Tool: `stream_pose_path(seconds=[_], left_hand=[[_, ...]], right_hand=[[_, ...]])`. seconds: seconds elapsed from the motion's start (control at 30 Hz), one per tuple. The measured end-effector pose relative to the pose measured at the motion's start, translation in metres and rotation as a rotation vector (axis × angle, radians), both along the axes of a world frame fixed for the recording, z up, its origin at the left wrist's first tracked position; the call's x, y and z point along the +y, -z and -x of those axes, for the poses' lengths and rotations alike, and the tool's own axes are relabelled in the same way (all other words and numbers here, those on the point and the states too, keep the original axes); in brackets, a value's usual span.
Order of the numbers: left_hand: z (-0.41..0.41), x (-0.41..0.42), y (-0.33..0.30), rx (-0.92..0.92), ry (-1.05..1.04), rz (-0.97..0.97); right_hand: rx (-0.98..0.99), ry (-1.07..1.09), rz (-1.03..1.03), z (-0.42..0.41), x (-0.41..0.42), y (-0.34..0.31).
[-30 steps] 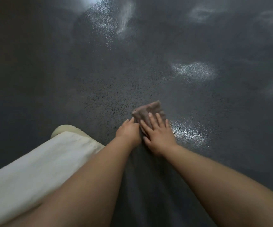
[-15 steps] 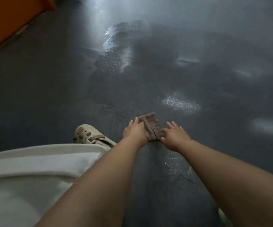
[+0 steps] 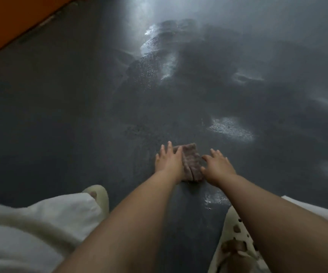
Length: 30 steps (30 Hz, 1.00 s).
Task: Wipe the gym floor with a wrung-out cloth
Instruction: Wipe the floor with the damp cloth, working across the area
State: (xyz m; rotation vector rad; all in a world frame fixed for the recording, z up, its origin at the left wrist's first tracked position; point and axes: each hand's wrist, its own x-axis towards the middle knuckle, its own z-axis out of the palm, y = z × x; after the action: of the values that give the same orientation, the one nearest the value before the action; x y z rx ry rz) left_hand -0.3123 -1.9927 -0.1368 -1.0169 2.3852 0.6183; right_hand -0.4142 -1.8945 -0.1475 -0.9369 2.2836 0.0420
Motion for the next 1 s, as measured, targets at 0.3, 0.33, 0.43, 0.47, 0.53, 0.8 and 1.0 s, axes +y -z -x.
stream_pose_path(seconds=[0.3,0.33,0.43,0.47,0.53,0.8,1.0], left_hand=[[0.051,0.006,0.106,-0.019,0.374,0.033],[0.049,0.006,0.116,-0.02,0.381,0.024],[0.043,-0.005,0.134,0.037,0.466,0.063],[0.043,-0.014,0.135,0.056,0.522,0.072],[0.047,-0.035,0.135,0.066,0.658,0.108],[0.049,-0.145,0.144,0.084,0.466,0.273],[0.0,-0.205,0.153,0.033,-0.2,0.365]], right_hand=[[0.167,0.046,0.098,0.039,-0.042,0.074],[0.182,0.063,0.113,0.041,-0.045,0.08],[0.209,0.12,0.182,0.042,-0.059,0.097],[0.209,0.12,0.206,0.042,-0.065,0.1],[0.204,0.101,0.244,0.038,-0.076,0.107],[0.205,0.075,0.273,0.026,-0.108,0.118],[0.227,0.091,0.099,0.024,-0.111,0.126]])
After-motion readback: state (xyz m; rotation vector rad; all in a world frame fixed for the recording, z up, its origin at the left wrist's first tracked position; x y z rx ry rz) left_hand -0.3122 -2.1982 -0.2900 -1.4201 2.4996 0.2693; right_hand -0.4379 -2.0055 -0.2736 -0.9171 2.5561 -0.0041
